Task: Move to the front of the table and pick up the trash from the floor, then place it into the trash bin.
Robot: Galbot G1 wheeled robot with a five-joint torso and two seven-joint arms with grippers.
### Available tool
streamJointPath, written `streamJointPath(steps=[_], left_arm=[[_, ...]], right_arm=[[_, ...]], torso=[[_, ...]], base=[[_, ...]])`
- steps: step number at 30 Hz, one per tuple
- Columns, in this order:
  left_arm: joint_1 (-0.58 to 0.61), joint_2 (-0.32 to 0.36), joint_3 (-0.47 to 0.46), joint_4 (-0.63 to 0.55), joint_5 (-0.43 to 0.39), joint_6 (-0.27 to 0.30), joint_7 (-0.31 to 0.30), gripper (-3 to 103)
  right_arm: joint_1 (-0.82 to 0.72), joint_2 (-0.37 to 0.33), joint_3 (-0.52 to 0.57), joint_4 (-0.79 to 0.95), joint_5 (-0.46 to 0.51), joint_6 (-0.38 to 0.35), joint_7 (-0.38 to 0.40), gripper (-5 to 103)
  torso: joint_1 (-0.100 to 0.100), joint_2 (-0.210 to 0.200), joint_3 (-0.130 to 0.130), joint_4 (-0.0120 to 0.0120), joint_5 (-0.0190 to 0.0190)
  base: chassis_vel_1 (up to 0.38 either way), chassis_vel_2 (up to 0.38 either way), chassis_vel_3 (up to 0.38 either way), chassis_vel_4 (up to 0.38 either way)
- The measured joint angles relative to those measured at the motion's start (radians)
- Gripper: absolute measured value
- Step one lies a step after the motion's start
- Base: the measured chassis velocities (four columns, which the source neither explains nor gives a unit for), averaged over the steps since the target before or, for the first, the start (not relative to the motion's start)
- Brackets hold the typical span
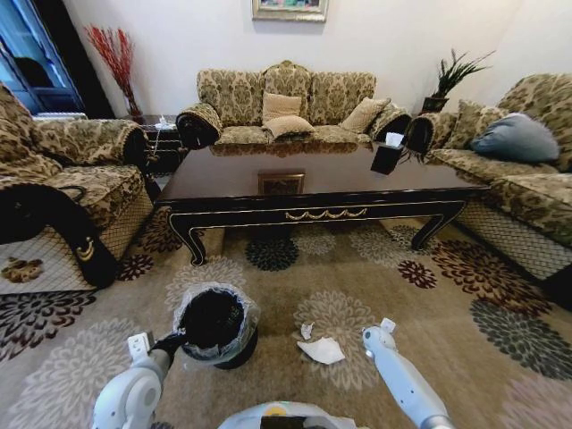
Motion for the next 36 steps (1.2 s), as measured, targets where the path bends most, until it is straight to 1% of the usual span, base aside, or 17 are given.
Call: streamJointPath(steps=[5, 6, 8, 10, 13, 14, 15, 16, 19, 21, 22, 25, 28, 31, 32, 33, 36], left_arm=[[0.002, 0.001, -0.004, -0.003, -0.001, 0.000, 0.000, 2], [0.002, 0.001, -0.004, -0.004, -0.002, 0.000, 0.000, 2], [0.001, 0.001, -0.004, -0.005, -0.002, 0.000, -0.001, 2], [0.001, 0.001, -0.003, -0.005, -0.002, 0.000, -0.001, 2], [0.000, -0.001, 0.000, -0.007, -0.001, 0.000, -0.002, 2], [0.000, -0.001, 0.000, -0.008, -0.001, 0.000, -0.002, 2], [0.000, -0.001, 0.000, -0.008, -0.001, 0.000, -0.002, 2], [0.000, -0.002, 0.001, -0.010, 0.000, 0.000, -0.003, 2], [0.002, -0.003, 0.002, -0.015, 0.000, 0.000, -0.003, 2], [0.002, -0.003, 0.002, -0.015, 0.000, 0.000, -0.003, 2], [0.004, -0.004, 0.002, -0.018, 0.001, 0.000, -0.004, 2], [0.009, -0.005, 0.002, -0.023, 0.001, 0.000, -0.004, 2], [0.012, -0.006, 0.000, -0.026, 0.001, 0.000, -0.004, 2], [0.014, -0.005, -0.001, -0.027, 0.001, 0.000, -0.004, 2], [0.014, -0.005, 0.000, -0.027, 0.001, 0.000, -0.004, 2], [0.014, -0.005, 0.000, -0.027, 0.001, 0.000, -0.004, 2], [0.013, -0.005, 0.007, -0.027, 0.004, 0.000, -0.004, 2]], right_arm=[[0.003, 0.004, 0.000, -0.007, -0.007, 0.001, -0.001, 100], [0.003, 0.004, 0.001, -0.008, -0.007, 0.003, -0.001, 103], [0.001, 0.004, 0.004, -0.009, -0.012, 0.008, 0.001, 95], [-0.001, 0.004, 0.004, -0.008, -0.014, 0.010, 0.001, 95], [-0.009, 0.004, 0.007, -0.005, -0.017, 0.017, -0.001, 79], [-0.011, 0.004, 0.009, -0.004, -0.018, 0.019, -0.001, 75], [-0.011, 0.004, 0.009, -0.004, -0.018, 0.019, -0.001, 75], [-0.014, 0.003, 0.011, -0.002, -0.019, 0.020, -0.001, 75], [-0.024, 0.000, 0.015, 0.011, -0.021, 0.021, 0.003, 65], [-0.027, 0.000, 0.016, 0.015, -0.021, 0.021, 0.006, 65], [-0.036, -0.001, 0.021, 0.024, -0.024, 0.021, 0.016, 58], [-0.055, -0.002, 0.027, 0.047, -0.029, 0.022, 0.023, 54], [-0.069, -0.001, 0.031, 0.068, -0.029, 0.022, 0.027, 54], [-0.088, -0.001, 0.036, 0.113, -0.028, 0.022, 0.033, 54], [-0.102, -0.005, 0.038, 0.153, -0.027, 0.022, 0.035, 54], [-0.102, -0.005, 0.038, 0.153, -0.027, 0.022, 0.035, 54], [-0.135, -0.016, 0.041, 0.261, -0.023, 0.037, 0.030, 54]], torso=[[0.000, 0.000, 0.000, 0.0000, 0.0001], [0.000, 0.000, 0.000, 0.0001, 0.0001], [0.000, 0.000, 0.000, 0.0006, 0.0004], [0.000, 0.000, 0.000, 0.0009, 0.0006], [0.000, 0.000, 0.000, 0.0014, 0.0007], [0.000, 0.000, 0.000, 0.0014, 0.0008], [0.000, 0.000, 0.000, 0.0014, 0.0008], [0.000, 0.000, 0.000, 0.0012, 0.0007], [0.000, 0.000, 0.000, 0.0003, 0.0006], [0.000, 0.000, 0.000, 0.0002, 0.0005], [0.000, 0.000, 0.000, -0.0007, -0.0005], [0.000, 0.000, 0.000, -0.0013, -0.0007], [0.000, 0.000, 0.000, -0.0014, -0.0003], [0.000, 0.000, 0.000, -0.0005, 0.0007], [0.000, 0.000, 0.000, 0.0000, 0.0006], [0.000, 0.000, 0.000, 0.0000, 0.0006], [0.000, 0.000, 0.000, -0.0001, 0.0004]], base=[[0.000, 0.000, 0.000, 0.000], [0.000, 0.000, 0.000, 0.000], [0.000, 0.000, 0.000, 0.000], [0.000, 0.000, 0.000, 0.000], [0.000, 0.000, 0.000, 0.000], [0.000, 0.000, 0.000, 0.000], [0.000, 0.000, 0.000, 0.000], [0.000, 0.000, 0.000, 0.000], [0.000, 0.000, 0.000, 0.000], [0.000, 0.000, 0.000, 0.000], [0.000, 0.000, 0.000, 0.000], [0.000, 0.000, 0.000, 0.000], [0.000, 0.000, 0.000, 0.000], [0.000, 0.000, 0.000, 0.000], [0.000, 0.000, 0.000, 0.000], [0.000, 0.000, 0.000, 0.000], [0.000, 0.000, 0.000, 0.000]])
